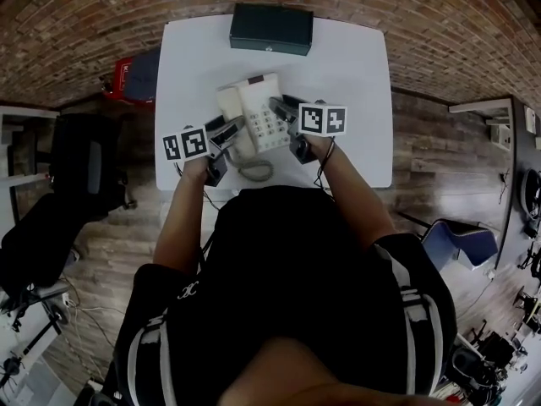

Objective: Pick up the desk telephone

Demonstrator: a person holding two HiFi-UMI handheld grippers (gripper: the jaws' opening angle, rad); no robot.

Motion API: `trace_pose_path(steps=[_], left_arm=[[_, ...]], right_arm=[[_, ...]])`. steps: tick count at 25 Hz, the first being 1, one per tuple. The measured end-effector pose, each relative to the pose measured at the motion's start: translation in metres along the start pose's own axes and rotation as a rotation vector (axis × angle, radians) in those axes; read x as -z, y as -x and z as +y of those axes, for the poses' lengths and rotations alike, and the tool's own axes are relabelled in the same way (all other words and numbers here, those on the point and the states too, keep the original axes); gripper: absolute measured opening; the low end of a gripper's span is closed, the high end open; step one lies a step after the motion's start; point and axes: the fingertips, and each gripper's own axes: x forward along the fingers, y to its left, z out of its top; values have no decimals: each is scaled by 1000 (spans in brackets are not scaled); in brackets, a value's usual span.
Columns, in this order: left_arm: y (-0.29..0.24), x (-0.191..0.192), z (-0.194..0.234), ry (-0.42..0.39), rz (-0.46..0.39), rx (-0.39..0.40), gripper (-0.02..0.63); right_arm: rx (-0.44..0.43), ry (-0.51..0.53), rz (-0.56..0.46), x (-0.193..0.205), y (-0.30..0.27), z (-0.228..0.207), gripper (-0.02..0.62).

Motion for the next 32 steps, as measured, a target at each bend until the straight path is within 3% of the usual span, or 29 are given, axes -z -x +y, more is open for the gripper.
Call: trace_pose_path(steps=[10,18,32], left_arm=[[17,-38,-65,-149,-114,-6,321],[30,-70,-119,-305,-161,26,321],[38,-102,-188,-482,-220,66,321]], right_arm=[[-33,131,-159,-58,49,39,173],[-48,190,-279,-99,86,70,173],[-29,299,-423,-148,145,104,170]])
